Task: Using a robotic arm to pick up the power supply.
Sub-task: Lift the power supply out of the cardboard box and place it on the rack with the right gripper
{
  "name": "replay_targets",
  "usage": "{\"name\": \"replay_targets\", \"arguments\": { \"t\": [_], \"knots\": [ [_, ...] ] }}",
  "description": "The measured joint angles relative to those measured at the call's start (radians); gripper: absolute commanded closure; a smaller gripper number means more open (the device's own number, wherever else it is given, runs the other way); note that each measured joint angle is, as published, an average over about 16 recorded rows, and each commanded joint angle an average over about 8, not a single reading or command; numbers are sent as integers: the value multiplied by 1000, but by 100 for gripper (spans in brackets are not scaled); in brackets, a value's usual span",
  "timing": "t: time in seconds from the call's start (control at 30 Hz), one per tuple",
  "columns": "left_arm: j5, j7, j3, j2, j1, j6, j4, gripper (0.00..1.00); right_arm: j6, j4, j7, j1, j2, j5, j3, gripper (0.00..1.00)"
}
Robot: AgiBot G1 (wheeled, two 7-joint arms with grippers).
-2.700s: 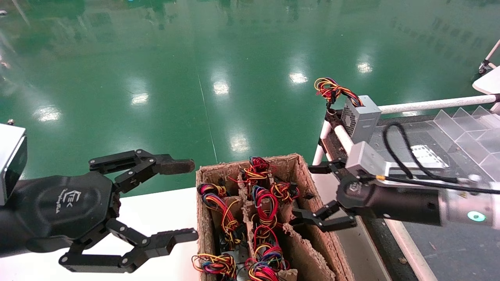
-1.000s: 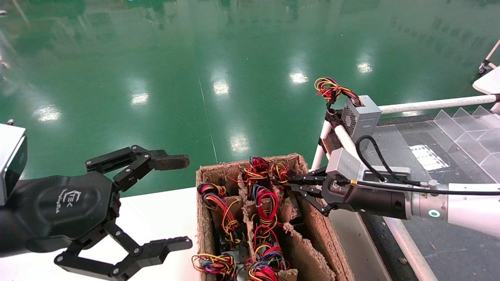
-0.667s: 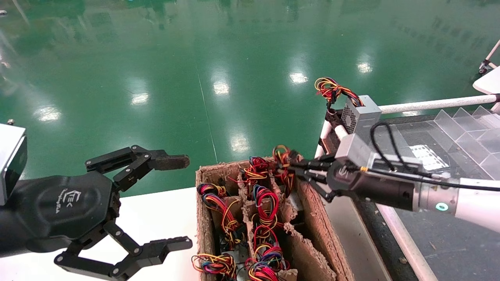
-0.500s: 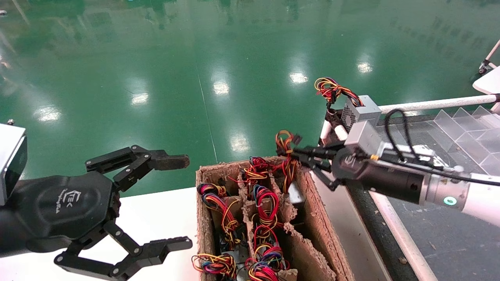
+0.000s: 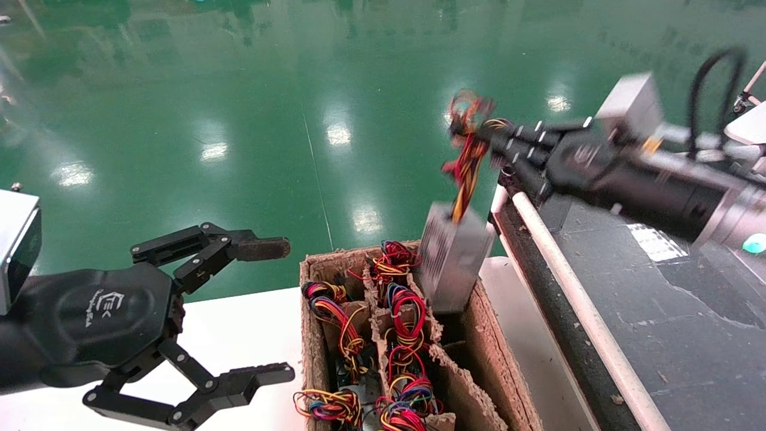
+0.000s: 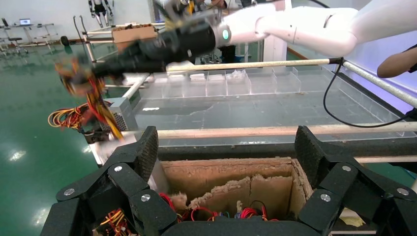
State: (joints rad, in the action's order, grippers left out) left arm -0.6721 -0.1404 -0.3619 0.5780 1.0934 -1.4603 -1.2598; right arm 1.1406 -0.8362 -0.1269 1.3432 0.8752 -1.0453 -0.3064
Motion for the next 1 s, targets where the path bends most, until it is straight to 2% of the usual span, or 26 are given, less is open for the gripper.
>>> {"name": "replay_targets", "arguments": {
  "t": [0.23, 0.47, 1.0],
  "knots": [
    [0, 0, 0, 0, 0, 0, 0, 0, -22, 23, 20, 89, -19, 13, 27, 100],
    [0, 0, 0, 0, 0, 0, 0, 0, -30, 100, 11, 197, -47, 1, 41, 100],
    [0, 0, 0, 0, 0, 0, 0, 0, -17, 420, -111, 420, -162, -100, 29, 100]
  ]
}}
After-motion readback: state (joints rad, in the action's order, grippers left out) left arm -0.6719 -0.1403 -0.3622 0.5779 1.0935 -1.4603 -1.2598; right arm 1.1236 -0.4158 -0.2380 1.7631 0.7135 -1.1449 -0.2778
